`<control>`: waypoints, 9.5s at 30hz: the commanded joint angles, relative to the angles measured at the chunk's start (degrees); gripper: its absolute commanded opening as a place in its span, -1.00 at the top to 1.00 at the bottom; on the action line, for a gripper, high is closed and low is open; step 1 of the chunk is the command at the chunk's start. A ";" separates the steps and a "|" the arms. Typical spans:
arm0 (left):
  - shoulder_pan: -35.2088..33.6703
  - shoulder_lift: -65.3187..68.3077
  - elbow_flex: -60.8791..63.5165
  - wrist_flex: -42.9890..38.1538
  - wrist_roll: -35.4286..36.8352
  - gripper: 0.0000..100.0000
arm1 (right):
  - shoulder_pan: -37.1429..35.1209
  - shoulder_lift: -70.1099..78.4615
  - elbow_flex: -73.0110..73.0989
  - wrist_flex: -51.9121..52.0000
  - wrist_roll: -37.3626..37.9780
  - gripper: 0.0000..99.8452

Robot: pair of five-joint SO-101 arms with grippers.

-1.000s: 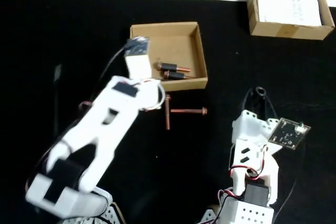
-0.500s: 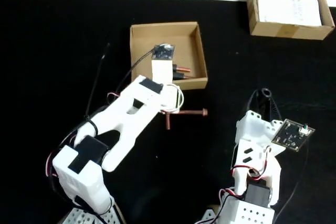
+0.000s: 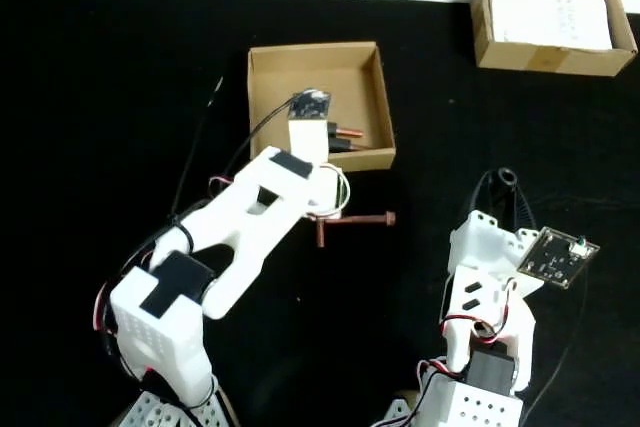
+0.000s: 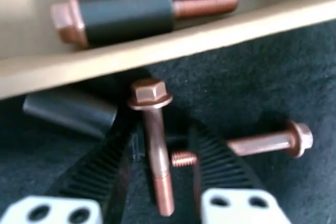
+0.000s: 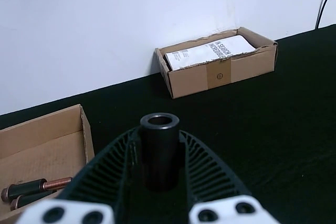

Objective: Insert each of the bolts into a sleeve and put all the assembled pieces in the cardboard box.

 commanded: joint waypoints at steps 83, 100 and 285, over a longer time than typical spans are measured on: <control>16.66 -34.07 0.92 -17.85 -2.90 0.98 | -23.16 -0.40 -10.86 16.57 -0.44 0.99; 13.93 -37.41 -3.12 -17.67 -2.99 0.98 | -23.34 -0.40 -9.27 16.48 -0.44 0.99; -35.65 -120.40 78.20 -0.18 0.26 0.97 | -46.46 134.73 -125.14 65.45 22.51 0.68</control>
